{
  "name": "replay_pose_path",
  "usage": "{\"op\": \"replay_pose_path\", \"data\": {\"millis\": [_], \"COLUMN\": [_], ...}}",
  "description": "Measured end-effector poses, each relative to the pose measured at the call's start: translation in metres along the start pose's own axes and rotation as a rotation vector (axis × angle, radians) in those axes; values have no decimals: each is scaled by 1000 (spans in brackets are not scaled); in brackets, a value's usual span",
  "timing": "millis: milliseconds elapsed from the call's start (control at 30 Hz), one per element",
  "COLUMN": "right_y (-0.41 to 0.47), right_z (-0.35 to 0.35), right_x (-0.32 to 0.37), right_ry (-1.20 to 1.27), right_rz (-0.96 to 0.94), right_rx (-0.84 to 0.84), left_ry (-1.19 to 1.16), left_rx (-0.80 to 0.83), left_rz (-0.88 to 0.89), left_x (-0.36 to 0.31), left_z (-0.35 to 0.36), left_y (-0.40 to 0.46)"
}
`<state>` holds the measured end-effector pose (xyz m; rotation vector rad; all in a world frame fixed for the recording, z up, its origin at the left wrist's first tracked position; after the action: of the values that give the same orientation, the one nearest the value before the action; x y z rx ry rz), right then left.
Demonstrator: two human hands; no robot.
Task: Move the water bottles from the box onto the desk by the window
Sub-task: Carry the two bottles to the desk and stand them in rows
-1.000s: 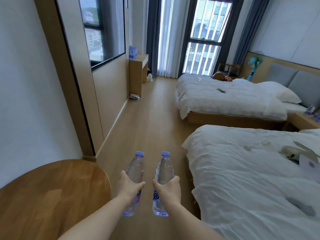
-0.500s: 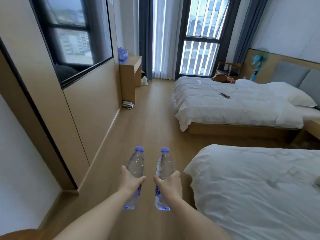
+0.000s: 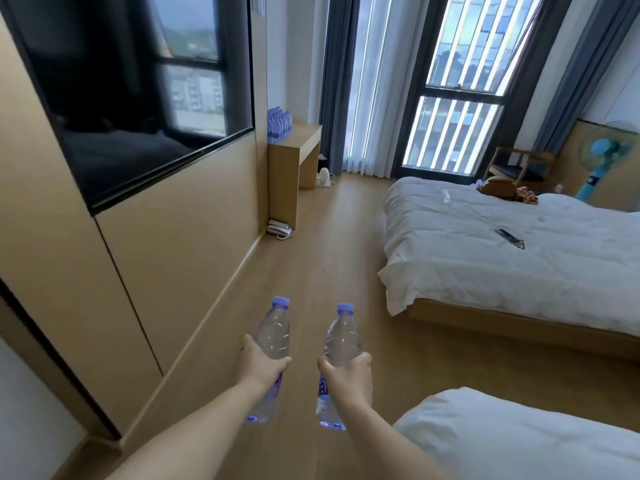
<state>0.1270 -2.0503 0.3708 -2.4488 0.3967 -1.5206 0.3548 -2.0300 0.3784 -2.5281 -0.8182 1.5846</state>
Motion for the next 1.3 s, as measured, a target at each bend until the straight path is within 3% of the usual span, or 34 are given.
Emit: {"op": "replay_pose_path", "data": {"millis": [267, 667, 1300], "right_y": [186, 441, 882], "right_z": [16, 15, 37], "right_x": [75, 205, 404], "right_ry": [-79, -7, -132], "right_rz": [-26, 10, -71], "right_rx": [2, -112, -9], "left_ry": [74, 141, 201], "left_rx": [4, -13, -123], "left_rz": [-12, 4, -20], "left_x": [-72, -201, -408], "left_z": [41, 70, 119], "left_y": [184, 443, 849]}}
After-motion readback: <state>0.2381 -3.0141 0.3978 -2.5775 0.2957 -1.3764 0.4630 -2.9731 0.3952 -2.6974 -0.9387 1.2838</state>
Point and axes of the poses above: each hand's wrist, its own y-axis towards the middle knuckle, its own z-axis out of the palm, x = y × z, the point moved 10 cm from there along y, towards the middle knuckle, and after that the axes turned 7 degrees about x, right-handed, at the moved point
